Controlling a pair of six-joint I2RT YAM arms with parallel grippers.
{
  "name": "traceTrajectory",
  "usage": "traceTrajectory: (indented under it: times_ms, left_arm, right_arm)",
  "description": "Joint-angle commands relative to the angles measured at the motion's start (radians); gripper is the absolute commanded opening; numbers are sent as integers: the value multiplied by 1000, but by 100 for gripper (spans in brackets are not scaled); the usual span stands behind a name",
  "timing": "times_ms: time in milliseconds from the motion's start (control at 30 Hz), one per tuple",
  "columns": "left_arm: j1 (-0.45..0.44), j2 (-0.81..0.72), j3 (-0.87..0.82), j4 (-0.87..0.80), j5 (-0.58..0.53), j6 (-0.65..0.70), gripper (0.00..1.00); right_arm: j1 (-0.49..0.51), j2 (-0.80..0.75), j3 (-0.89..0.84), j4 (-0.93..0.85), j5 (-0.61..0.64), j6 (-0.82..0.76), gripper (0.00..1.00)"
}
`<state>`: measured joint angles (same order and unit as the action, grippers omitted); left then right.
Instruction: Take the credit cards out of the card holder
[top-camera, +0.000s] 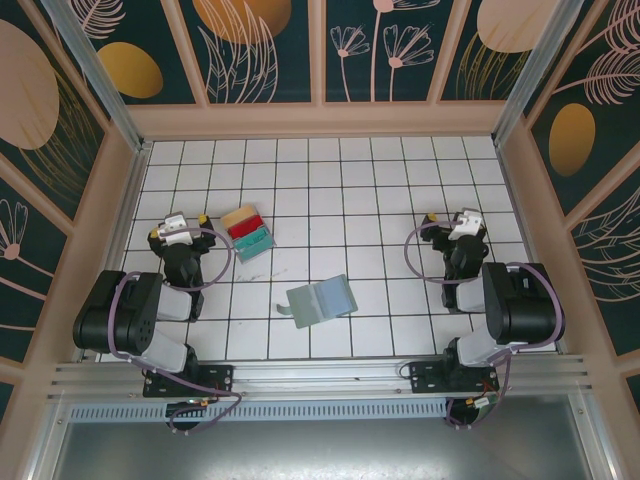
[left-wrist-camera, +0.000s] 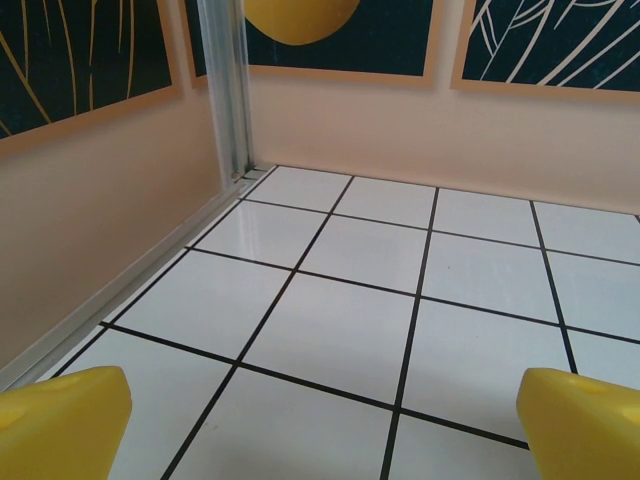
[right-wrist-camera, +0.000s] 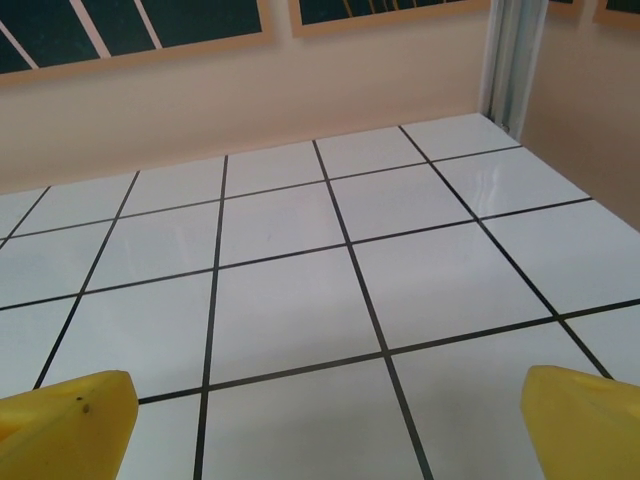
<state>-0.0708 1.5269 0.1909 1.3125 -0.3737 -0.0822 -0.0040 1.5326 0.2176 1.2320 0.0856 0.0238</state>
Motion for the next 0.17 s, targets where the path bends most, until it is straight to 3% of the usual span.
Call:
traceTrajectory:
  times_ms: [0, 133]
  left_arm:
    - [6, -2, 18, 23, 9, -13, 99]
    - [7, -3, 14, 28, 9, -12, 99]
  right_arm:
    - [7, 8, -4, 55, 22, -7, 99]
    - [-20, 7, 8, 29, -45, 4, 99]
